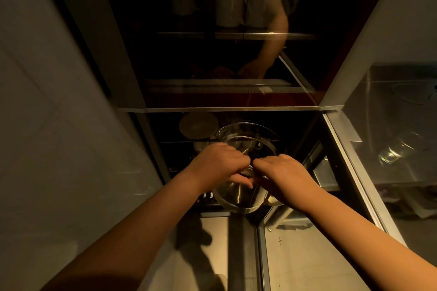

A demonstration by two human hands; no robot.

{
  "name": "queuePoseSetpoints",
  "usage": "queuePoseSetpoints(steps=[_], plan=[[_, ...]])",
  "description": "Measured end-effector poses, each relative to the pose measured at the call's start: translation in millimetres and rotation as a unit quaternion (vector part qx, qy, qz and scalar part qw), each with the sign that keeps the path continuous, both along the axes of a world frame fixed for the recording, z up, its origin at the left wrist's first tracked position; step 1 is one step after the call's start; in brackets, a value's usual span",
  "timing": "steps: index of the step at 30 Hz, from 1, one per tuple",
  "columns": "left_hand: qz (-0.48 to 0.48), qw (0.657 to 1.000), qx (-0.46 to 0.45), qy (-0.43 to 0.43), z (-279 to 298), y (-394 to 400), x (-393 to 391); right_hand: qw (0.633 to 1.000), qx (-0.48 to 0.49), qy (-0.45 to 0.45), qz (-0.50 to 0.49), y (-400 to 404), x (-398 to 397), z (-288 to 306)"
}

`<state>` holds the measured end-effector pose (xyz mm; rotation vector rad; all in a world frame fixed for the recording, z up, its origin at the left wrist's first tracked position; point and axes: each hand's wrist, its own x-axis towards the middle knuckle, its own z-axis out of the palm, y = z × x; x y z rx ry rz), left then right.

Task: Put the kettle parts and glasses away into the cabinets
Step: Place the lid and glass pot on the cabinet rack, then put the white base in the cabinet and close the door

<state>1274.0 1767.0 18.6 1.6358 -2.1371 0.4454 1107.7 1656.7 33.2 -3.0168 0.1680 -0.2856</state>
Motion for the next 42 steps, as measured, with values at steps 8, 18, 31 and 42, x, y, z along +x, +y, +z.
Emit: queuePoseSetpoints(steps=[8,18,31,42], plan=[[0.028,0.99,-0.134,-0.041,2,0,-11,1.0,-0.01,-0.009,0.008,8,-4,12],[0.001,0.981,-0.186,-0.058,30,-8,-17,0.993,0.047,-0.101,0.025,4,-15,25],[-0.035,0.983,-0.174,-0.056,54,-6,-6,0.918,-0.195,-0.19,0.287,-26,-51,18],[-0.037,0.983,-0.178,0.015,72,1,0,0.88,-0.282,-0.015,0.381,-39,-41,32]])
